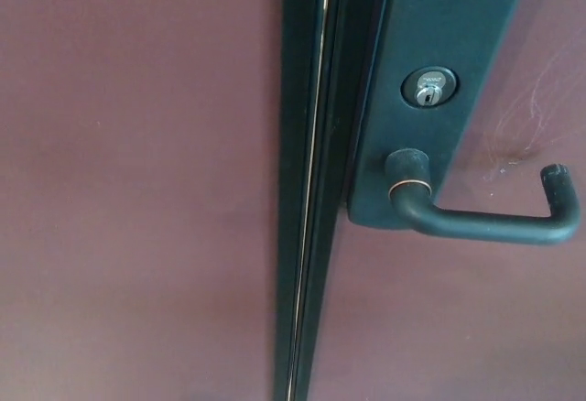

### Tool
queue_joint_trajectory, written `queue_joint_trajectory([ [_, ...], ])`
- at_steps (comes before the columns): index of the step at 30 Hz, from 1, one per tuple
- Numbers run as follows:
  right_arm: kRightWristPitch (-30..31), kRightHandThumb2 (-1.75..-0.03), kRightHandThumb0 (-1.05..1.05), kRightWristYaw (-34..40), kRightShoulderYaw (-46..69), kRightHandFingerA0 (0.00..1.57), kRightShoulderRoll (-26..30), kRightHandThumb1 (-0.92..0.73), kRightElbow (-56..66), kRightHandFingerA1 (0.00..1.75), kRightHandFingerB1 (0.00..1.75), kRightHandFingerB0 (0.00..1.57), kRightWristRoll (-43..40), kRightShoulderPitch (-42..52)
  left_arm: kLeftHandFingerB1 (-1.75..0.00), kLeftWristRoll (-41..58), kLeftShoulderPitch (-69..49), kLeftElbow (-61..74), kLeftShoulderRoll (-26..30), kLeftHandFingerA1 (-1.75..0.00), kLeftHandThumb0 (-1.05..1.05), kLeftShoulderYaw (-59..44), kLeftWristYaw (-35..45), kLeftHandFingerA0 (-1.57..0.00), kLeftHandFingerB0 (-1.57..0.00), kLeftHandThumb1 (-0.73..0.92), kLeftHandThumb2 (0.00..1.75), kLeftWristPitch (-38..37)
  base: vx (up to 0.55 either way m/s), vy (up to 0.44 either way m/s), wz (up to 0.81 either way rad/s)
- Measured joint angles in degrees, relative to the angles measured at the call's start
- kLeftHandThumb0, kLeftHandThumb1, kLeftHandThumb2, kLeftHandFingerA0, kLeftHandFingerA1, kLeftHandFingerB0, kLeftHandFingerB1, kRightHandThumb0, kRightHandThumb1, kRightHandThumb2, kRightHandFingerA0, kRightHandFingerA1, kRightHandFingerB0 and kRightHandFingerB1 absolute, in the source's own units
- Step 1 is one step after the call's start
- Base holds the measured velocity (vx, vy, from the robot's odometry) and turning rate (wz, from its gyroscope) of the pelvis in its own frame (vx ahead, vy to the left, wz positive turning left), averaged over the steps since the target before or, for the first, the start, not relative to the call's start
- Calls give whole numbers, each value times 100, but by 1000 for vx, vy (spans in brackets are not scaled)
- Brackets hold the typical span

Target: The robot walks towards the door handle and put its right hand on it and twist the handle

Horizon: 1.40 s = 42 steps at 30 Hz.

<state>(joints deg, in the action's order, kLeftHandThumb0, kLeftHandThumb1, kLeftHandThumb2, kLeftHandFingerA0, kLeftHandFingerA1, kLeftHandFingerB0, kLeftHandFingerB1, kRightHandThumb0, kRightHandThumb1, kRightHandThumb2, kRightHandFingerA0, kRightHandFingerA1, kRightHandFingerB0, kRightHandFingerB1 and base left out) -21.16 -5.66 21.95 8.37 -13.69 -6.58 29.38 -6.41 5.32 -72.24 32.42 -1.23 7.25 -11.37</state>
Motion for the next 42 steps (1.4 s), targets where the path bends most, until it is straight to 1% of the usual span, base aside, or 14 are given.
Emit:
queue_joint_trajectory([
  [1, 2, -76, -53, -19, 78, 34, 3, -47, 341, 51, 46, 31, -64, 131, -40, 0, 5, 0, 0, -47, -11, 0, 0, -54, -39, 69, 60, 0, 0, 0, 0],
  [2, 2, -56, -47, -26, 108, 40, 5, -58, 470, 44, 36, 37, -87, 178, -40, 0, 6, 0, 0, -47, -11, 0, 0, -54, -39, 69, 60, 0, 0, 0, 0],
  [5, 5, -77, -54, -49, 291, 36, 7, -46, 1181, 54, 46, 32, -223, 434, -39, 2, 12, 0, 0, -47, -11, -1, 0, -54, -39, 69, 60, 0, 0, 0, 0],
  [9, 7, -77, -56, -74, 549, 35, 12, -45, 2128, 55, 46, 33, -442, 744, -40, 3, 51, 0, 0, -47, -10, -1, 0, -54, -39, 70, 60, 0, 0, 0, 0],
  [10, 6, -57, -51, -80, 615, 38, 16, -54, 2366, 49, 34, 39, -501, 813, -40, 3, 61, 0, 0, -47, -10, 0, 0, -54, -39, 70, 60, 0, 0, 0, 0],
  [12, 7, -57, -52, -88, 755, 38, 37, -53, 2820, 50, 34, 39, -610, 943, -39, 4, 75, 0, 0, -47, -11, -1, 0, -54, -39, 70, 60, 0, 0, 0, 0],
  [13, 7, -57, -52, -91, 857, 37, 65, -53, 3130, 50, 34, 39, -693, 1014, -40, 4, 85, 0, 0, -47, -11, -1, 0, -54, -39, 70, 60, 0, 0, 0, 0],
  [14, 7, -76, -56, -91, 885, 32, 74, -43, 3203, 56, 45, 31, -713, 1032, -40, 5, 88, 0, 0, -47, -10, -1, 0, -54, -40, 69, 60, 0, 0, 0, 0],
  [21, 28, -73, -52, -93, 1643, 32, 550, -41, 4844, 57, 44, 30, -1288, 1305, -40, 5, 124, 5, 1, -47, -10, 0, 0, -54, -40, 70, 60, 1, 0, 0, 0],
  [34, 483, -71, -53, -132, 2554, 36, 2688, -40, 6329, 56, 45, 29, -2394, 958, -40, 10, 149, 1, 1, -47, -11, -2, 1, -53, -40, 70, 60, 7, 0, 0, 0],
  [35, 563, -54, -48, -143, 2598, 40, 2949, -48, 6374, 49, 35, 34, -2509, 866, -40, 10, 151, 1, 1, -46, -11, -2, 1, -53, -40, 70, 60, 9, 0, 0, 0],
  [39, 844, -54, -50, -216, 2588, 41, 3893, -48, 6373, 48, 35, 35, -2805, 358, -39, 11, 164, 2, 1, -46, -11, -2, 1, -53, -39, 70, 60, 17, 0, 0, 0],
  [40, 929, -73, -56, -241, 2566, 38, 4141, -41, 6365, 55, 45, 31, -2876, 209, -39, 11, 165, 2, 1, -46, -11, -2, 1, -53, -39, 70, 60, 20, 0, 0, 0],
  [42, 1101, -74, -59, -299, 2474, 38, 4633, -41, 6313, 54, 45, 31, -3020, -105, -40, 13, 164, 2, 1, -46, -11, -4, 2, -53, -39, 70, 60, 24, 0, 0, 0],
])
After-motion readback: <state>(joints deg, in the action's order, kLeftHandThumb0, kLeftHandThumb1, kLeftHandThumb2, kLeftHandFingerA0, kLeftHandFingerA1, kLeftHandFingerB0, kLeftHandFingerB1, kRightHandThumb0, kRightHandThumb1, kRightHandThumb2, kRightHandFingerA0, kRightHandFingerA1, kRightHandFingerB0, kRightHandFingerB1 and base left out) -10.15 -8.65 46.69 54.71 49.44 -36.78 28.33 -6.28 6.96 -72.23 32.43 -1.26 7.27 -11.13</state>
